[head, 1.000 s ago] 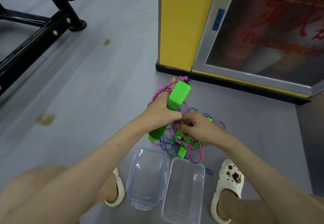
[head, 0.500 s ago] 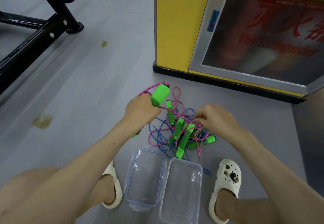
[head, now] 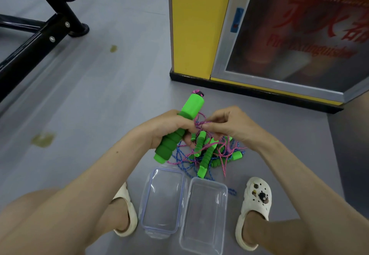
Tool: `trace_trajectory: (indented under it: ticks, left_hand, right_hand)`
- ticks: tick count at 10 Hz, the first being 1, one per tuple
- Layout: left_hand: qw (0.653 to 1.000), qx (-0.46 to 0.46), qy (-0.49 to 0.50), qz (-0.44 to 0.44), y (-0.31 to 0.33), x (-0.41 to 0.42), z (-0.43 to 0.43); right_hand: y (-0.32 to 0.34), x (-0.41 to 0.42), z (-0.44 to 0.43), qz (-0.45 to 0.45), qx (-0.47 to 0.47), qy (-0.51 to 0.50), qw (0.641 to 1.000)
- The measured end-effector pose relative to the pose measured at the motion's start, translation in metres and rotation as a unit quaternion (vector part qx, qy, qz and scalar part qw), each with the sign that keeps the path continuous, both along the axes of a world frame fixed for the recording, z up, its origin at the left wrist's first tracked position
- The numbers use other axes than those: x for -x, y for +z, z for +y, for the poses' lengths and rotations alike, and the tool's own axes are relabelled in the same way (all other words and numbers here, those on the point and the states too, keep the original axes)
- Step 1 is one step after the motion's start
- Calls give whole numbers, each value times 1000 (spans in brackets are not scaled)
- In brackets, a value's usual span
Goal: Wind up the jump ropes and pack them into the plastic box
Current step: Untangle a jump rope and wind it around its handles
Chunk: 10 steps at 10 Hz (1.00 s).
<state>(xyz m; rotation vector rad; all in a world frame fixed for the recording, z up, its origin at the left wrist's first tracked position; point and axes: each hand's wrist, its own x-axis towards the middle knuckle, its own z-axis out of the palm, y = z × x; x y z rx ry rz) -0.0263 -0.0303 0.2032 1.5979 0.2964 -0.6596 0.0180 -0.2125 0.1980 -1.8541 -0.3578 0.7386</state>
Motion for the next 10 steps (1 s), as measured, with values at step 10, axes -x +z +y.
trace_trajectory:
  ticks: [10]
  left_hand:
    - [994,67,26,-83,7,8,-13]
  right_hand:
    - [-19,26,15,28,5,57,998]
